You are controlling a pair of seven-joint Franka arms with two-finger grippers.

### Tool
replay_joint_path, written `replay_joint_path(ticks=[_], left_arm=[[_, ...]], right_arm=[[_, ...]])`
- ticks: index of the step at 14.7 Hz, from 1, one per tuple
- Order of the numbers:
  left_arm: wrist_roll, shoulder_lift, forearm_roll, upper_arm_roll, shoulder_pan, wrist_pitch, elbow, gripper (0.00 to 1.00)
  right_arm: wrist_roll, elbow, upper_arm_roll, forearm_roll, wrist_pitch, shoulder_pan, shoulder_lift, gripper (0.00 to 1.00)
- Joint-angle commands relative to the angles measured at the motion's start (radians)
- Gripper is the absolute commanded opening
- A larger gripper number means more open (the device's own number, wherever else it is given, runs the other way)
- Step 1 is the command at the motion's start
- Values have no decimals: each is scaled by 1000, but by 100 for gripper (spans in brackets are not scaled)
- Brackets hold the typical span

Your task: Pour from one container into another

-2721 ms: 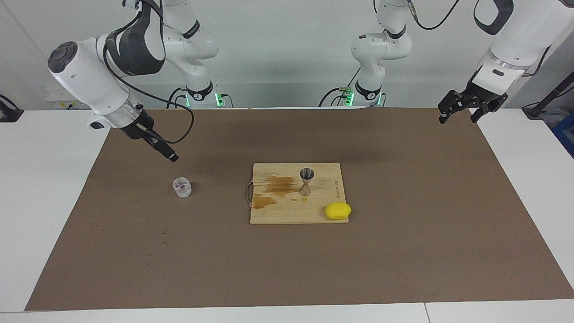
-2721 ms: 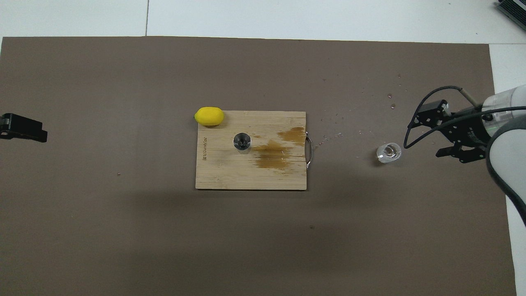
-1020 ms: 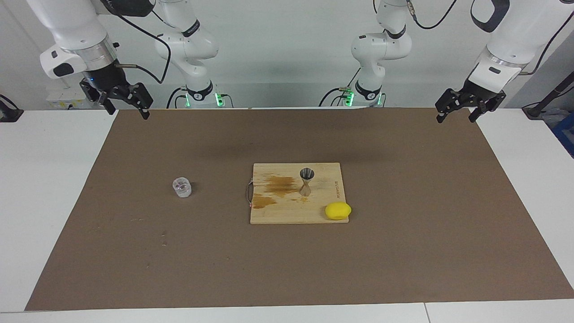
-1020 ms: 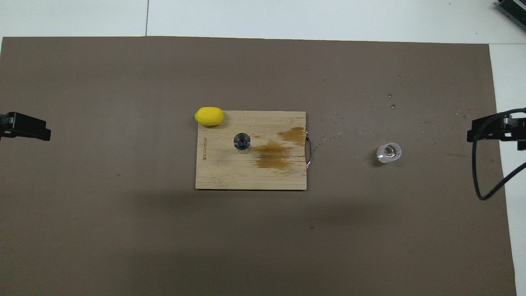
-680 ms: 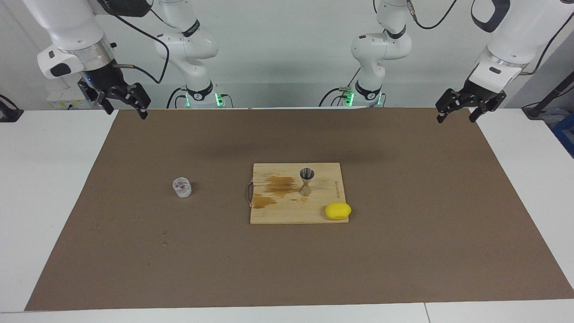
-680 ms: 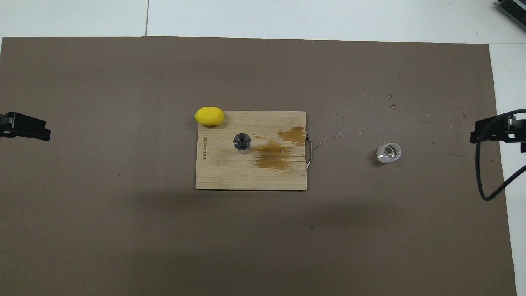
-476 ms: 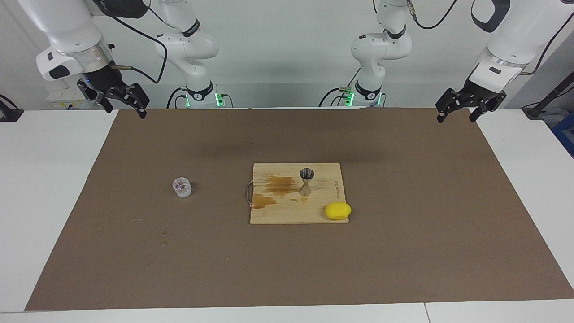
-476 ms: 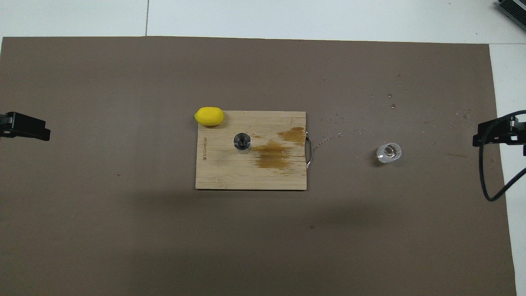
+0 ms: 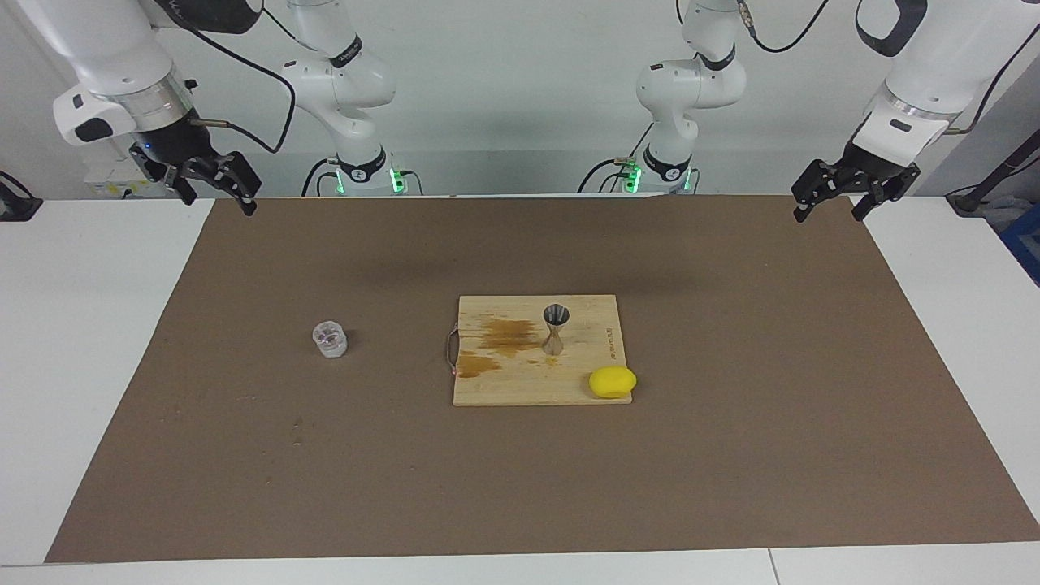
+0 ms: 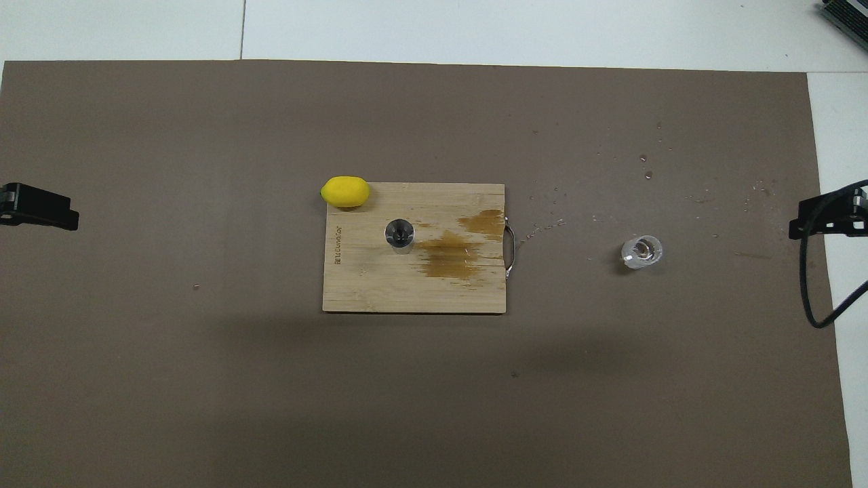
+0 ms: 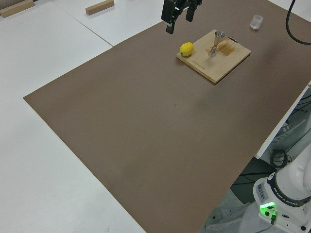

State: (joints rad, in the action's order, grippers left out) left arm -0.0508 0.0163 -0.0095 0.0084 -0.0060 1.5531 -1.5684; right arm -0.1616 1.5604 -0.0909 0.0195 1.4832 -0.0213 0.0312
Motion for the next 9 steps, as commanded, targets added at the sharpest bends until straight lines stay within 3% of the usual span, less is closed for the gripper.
replay_joint_path(ticks=[1, 4, 9], left_arm=[[9, -2, 14, 2, 3, 1, 18, 100], [9, -7, 14, 5, 0, 25, 18, 100], [9, -4, 14, 4, 0, 28, 16, 100]], right_arm=[[23, 1, 19, -7, 15, 6, -1, 100], [128, 4, 19, -10, 10, 6, 6, 100], [94, 69, 19, -10, 20, 4, 50, 100]])
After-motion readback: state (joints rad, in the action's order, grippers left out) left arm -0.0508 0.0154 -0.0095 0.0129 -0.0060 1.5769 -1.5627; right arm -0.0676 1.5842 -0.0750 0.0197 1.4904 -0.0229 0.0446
